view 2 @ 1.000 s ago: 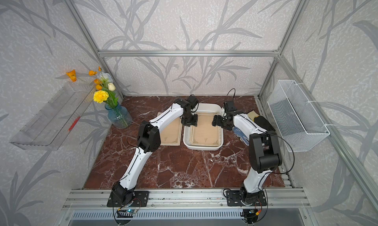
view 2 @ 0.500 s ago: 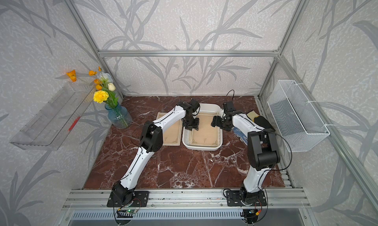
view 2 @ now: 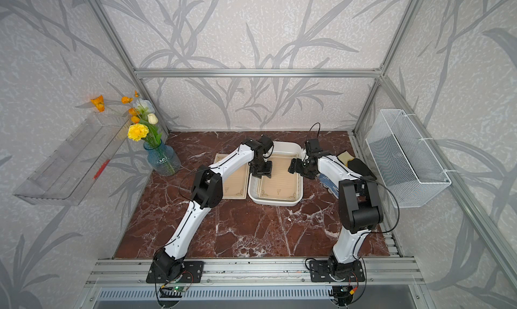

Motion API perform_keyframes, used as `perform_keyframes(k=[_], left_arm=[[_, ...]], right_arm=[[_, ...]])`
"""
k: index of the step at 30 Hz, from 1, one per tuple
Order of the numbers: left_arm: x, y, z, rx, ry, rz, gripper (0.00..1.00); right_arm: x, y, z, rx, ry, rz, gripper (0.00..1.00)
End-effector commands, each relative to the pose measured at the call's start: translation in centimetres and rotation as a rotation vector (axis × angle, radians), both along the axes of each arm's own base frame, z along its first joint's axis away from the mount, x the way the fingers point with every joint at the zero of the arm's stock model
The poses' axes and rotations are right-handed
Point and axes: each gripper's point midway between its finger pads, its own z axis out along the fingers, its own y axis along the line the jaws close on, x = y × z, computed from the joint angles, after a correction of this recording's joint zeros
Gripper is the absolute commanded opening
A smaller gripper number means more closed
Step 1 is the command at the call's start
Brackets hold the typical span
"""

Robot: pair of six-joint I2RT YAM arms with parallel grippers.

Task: Take out the stationery paper from the storage box
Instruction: Pick up multiple sheets of stationery from the storage box.

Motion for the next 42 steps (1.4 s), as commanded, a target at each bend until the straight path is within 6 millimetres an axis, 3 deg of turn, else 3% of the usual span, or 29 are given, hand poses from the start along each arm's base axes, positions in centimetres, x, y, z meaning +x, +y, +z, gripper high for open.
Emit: perform_keyframes(k=[1,7,19,29,39,42], left_arm=[[-0.4,0.5,-0.6,0.03,0.02,-0.002,0.52],[-0.6,-0.2,-0.7,-0.005,0.034,0.007,0.48],[0.6,-1.4,2.4,-0.102,-0.046,0.082,0.39],[0.8,-0.9,4.3,-0.108,-0.093,0.107,0.34],[0.5,-2.0,4.9,-0.176,-0.077,0.107,0.23],[0.5,-2.1,4.7,-0.183,-0.068,0.103,0.14]], right_arm=[[0.0,0.3,0.5,0.008,-0.012,0.006,0.81],[-0.1,0.4,0.6,0.014,-0.012,0.012,0.8],[-0.1,0.5,0.8,0.021,-0.017,0.009,0.79],[-0.3,1.0,0.7,0.032,-0.011,0.022,0.77],[-0.3,1.0,0.8,0.028,-0.012,0.023,0.77],[-0.4,1.1,0.7,0.029,-0.006,0.024,0.77]])
